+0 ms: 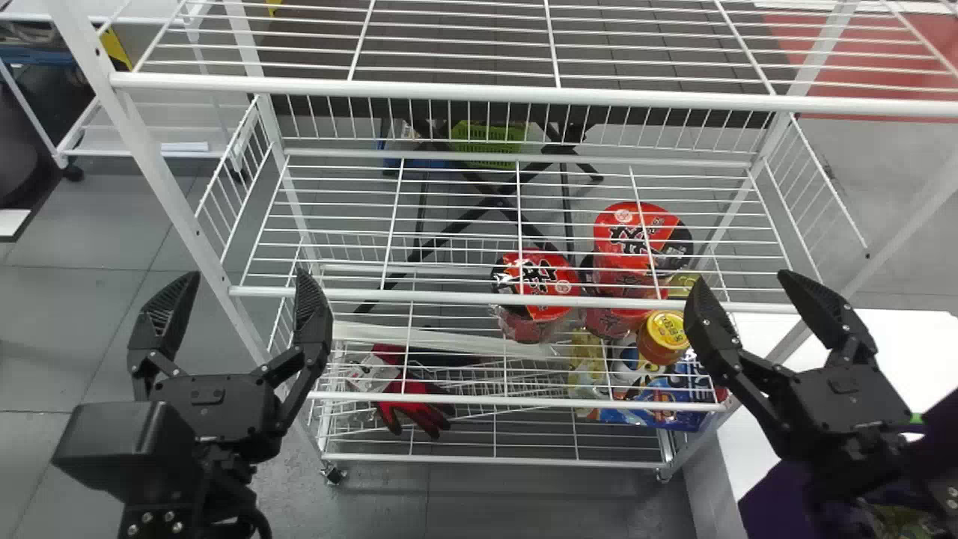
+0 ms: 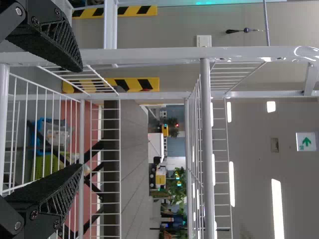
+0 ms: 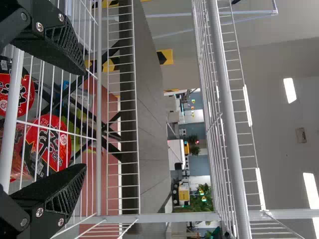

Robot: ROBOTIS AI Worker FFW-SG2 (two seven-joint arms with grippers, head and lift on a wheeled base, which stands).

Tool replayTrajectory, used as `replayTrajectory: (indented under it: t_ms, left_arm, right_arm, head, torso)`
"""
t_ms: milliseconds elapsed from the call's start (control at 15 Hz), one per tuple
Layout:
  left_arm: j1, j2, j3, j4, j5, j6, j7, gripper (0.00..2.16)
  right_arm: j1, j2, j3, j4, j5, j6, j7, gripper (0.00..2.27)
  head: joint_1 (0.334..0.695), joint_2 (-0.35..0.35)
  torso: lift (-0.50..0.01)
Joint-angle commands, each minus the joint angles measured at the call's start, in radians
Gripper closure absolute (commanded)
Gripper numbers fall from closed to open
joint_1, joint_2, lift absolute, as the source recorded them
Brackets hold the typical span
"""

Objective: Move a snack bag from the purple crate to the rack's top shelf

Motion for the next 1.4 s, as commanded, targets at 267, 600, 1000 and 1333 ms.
replayTrajectory:
  t_ms: [267,600,1000,1333]
  left_arm:
    - [0.001,-0.003,-0.003,0.000,0.001,-0.009,0.006,0.14]
    - [0.001,-0.003,-0.008,-0.003,-0.001,-0.006,0.006,0.14]
    - [0.001,-0.003,-0.008,-0.003,-0.003,-0.009,0.008,0.14]
    - [0.001,-0.003,-0.009,-0.003,-0.004,-0.006,0.008,0.14]
  right_arm:
    - [-0.007,-0.004,0.001,0.005,-0.005,-0.003,0.000,0.17]
    - [-0.007,-0.007,-0.005,0.005,-0.008,-0.003,-0.003,0.17]
    - [0.002,-0.007,-0.009,-0.004,-0.015,-0.006,-0.005,0.17]
    - [0.001,-0.009,-0.015,-0.004,-0.019,0.003,-0.020,0.17]
  head:
    - [0.695,-0.026]
    - [0.695,-0.030]
    - [0.695,-0.037]
    - [0.695,-0.044]
  torso:
    - [-0.358]
    - [-0.378]
    - [-0.402]
    - [-0.421]
